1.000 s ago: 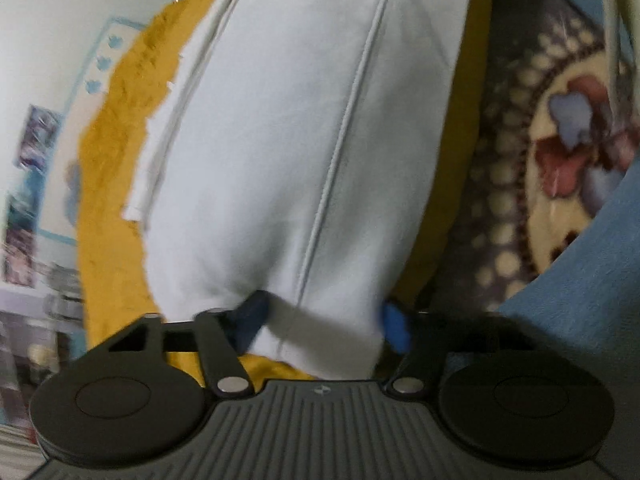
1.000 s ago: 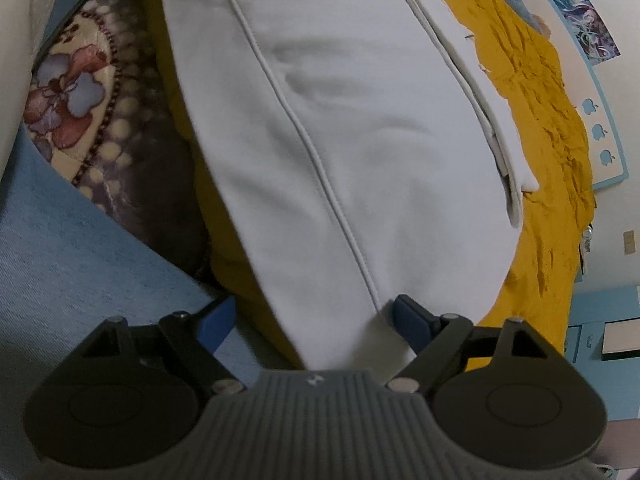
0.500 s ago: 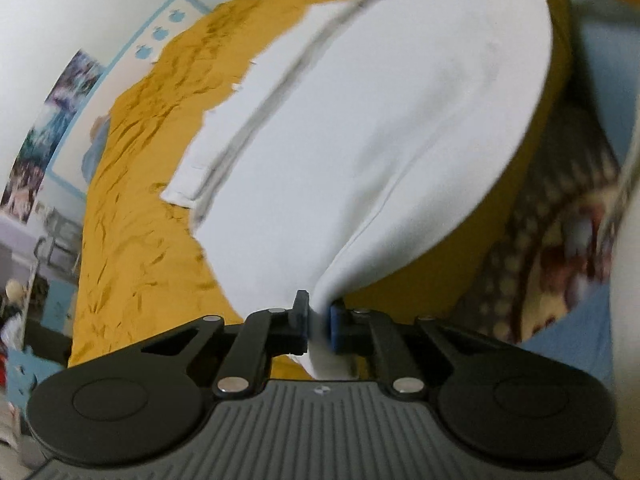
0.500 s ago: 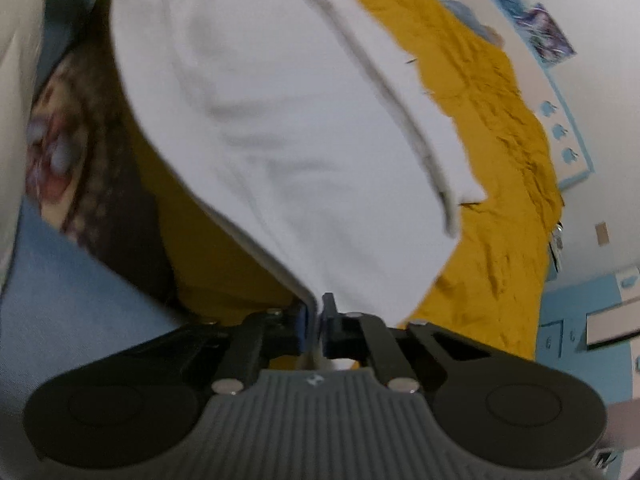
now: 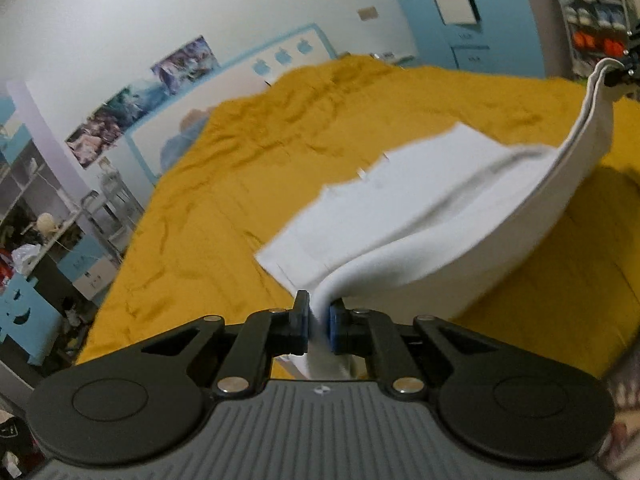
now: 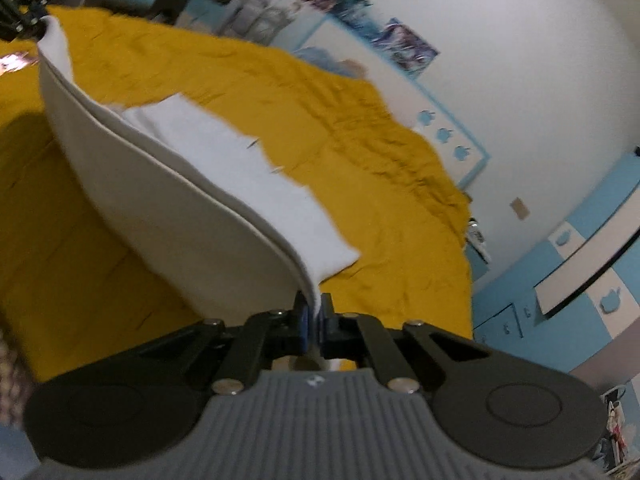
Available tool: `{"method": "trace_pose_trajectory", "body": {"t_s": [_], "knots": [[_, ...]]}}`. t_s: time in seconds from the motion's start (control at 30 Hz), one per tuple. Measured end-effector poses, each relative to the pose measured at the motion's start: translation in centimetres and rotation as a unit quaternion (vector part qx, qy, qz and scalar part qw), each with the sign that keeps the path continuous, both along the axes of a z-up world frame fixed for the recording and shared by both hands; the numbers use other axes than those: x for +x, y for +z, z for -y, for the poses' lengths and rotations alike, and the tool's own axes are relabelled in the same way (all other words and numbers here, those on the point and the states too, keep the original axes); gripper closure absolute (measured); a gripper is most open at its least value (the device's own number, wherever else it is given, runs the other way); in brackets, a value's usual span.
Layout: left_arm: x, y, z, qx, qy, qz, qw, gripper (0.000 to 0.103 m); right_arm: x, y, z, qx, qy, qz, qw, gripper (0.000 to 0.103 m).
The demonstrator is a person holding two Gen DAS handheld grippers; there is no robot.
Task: Fold small clothes
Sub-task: 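Lift the hem with both tools and fold it over toward the collar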
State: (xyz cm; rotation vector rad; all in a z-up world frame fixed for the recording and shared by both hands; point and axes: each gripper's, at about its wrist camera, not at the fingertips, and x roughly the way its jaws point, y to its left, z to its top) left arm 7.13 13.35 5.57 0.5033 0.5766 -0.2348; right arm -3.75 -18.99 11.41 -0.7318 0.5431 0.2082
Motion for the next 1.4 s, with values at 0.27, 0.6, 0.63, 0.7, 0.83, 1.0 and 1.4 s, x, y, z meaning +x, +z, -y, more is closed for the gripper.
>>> {"method": "trace_pose_trajectory", "body": {"t_s": [0.27, 0.6, 0.63, 0.7, 0.83, 1.0, 1.4], "knots": [[9.4, 1.6, -0.1, -0.016, 0.024, 0.015, 0.9995, 0.093, 8.4, 2.6, -0.8, -0.025, 0.012, 0.052, 0.998, 0.103], [21.6, 1.0, -0.1, -0.039, 0.067, 0.002, 0.9970, 0.093, 23.5, 2.6, -1.2, 0.000, 0.000, 0.065, 0.998, 0.103], [22.4, 0.4, -0.1, -0.039, 0.070, -0.006, 0.9968, 0.093, 25.2, 2.1, -1.0, 0.004, 0.000, 0.060, 0.998, 0.103], [24.4, -1.3, -0.1, -0.043, 0.077, -0.031, 0.9956, 0.093, 28.4, 0.8, -0.9, 0.014, -0.003, 0.042, 0.999, 0.103], [27.6, -5.3, -0.5, -0.054, 0.087, -0.081, 0.9914, 0.092, 34.1, -3.1, -1.2, 0.028, -0.013, 0.000, 1.000, 0.103], [29.7, -8.1, -1.3, -0.076, 0.105, -0.116, 0.9847, 0.081, 38.9, -8.6, -1.7, 0.020, -0.033, -0.048, 0.998, 0.103], [31.7, -8.2, -6.0, -0.176, 0.197, -0.100, 0.9593, 0.062, 45.7, -12.6, 1.1, 0.111, -0.175, -0.038, 0.977, 0.056]]}}
